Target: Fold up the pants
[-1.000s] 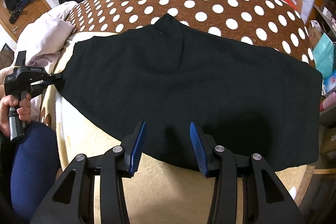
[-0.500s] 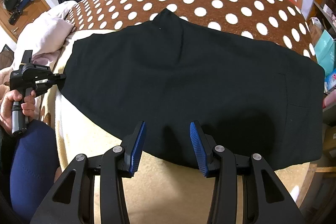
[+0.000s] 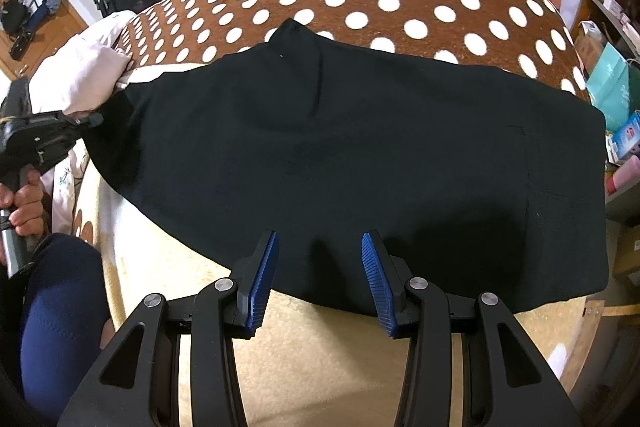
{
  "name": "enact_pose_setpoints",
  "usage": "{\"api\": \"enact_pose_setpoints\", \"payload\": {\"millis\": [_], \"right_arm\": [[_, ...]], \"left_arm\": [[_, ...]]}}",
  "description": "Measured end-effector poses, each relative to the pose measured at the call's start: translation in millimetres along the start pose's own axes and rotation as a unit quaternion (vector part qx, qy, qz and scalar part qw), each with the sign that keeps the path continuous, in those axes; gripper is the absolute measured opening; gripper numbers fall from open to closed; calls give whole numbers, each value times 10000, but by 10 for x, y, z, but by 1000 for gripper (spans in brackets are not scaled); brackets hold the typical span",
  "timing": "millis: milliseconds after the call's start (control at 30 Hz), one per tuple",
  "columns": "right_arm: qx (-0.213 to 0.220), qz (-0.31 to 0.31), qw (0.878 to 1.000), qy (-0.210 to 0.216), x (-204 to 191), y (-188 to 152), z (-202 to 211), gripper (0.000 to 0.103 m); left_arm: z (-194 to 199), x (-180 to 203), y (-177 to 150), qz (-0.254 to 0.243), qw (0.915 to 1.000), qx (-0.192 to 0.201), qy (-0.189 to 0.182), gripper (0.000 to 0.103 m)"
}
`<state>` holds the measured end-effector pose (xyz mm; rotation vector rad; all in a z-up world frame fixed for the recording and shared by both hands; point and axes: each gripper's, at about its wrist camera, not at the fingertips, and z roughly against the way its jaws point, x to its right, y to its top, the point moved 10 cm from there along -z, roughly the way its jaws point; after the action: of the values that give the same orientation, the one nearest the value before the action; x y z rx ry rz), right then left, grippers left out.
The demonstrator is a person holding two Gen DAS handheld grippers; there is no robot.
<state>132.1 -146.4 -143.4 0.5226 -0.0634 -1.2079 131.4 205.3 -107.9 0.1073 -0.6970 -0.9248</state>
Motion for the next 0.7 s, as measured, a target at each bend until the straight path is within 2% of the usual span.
{"api": "enact_pose_setpoints", "payload": {"millis": [133,267,467,533,633,700], "right_arm": [[17,-73,10000,31,33,-22,7,45],[38,-170,9998,47,90,-50,11,45],[33,-363,9993,23,246,-107,20,45],[33,-420,9991,14,291,-123,25,45],[24,-485,9988,22,345,-144,19,45],[11,-534,9986,39,362,-158,5,45]], "left_arm": [[11,447,-79,-404,9985,-86,-346,7],[-55,950,-282,-922,9929,-338,-668,7],[-385,1592,-841,-1738,9745,-1000,-1010,7],[-554,1670,-1061,-1942,9673,-1299,-985,7],[-825,1627,-1377,-2095,9562,-1851,-872,7],[-943,1565,-1519,-2181,9506,-2080,-745,7]]}}
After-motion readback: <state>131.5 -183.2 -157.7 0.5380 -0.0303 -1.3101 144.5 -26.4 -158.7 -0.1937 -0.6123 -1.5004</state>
